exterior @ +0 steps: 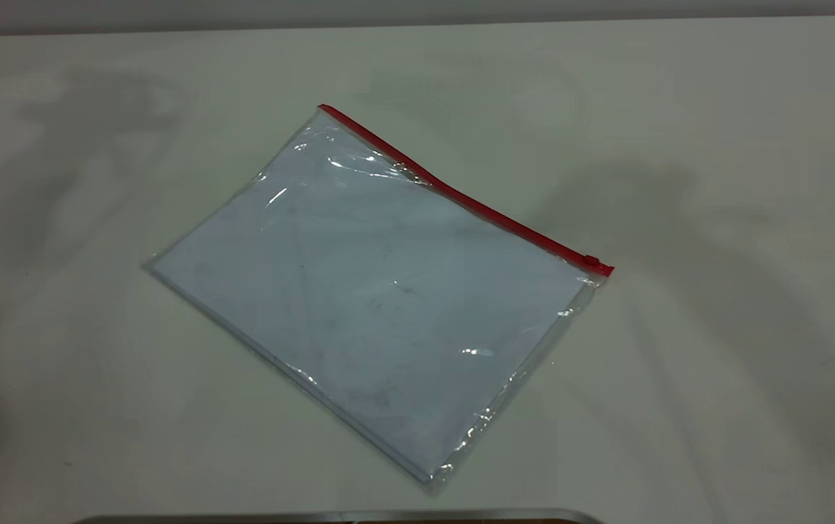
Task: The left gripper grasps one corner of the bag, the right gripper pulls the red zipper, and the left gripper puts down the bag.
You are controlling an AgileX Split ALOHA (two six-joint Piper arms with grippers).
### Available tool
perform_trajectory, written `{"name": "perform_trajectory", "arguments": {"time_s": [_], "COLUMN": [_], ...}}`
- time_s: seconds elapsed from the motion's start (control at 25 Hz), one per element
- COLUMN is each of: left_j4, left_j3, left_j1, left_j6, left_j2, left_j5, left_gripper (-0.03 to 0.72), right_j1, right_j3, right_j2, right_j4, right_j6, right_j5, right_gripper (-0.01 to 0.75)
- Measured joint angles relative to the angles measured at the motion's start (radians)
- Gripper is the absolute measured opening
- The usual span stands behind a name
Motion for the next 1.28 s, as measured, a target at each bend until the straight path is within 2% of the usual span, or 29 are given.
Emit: {"name": "perform_trajectory", "arguments": {"time_s": [0.24,0.48,0.64,1.0,1.28], "left_j4": [0.048,0.07,0.037,0.032,0.023], "left_j3": [0.375,0.706,0.91,1.358,1.629], "left_j1": [0.0,0.0,0.0,0.0,0.0], "left_j6": [0.004,-0.004,-0.035,-0.032,-0.024], "left_j2": [-0.373,-0.731,-0.987,-1.54,-1.796], "left_j5": [0.0,0.0,0.0,0.0,0.0], "left_gripper": [0.536,0.536,0.536,0.536,0.536], "right_j1": [0.0,0.0,0.0,0.0,0.0], "right_j3": [0.053,0.253,0.43,0.936,1.203], "right_j2": [-0.145,-0.354,-0.559,-1.073,-1.424], "right_j4": [0.032,0.111,0.151,0.183,0.169], "right_j6": [0.113,0.135,0.136,0.136,0.138], "right_j5": [0.025,0.025,0.025,0.025,0.025], "right_gripper": [0.585,0.585,0.585,0.585,0.585]}}
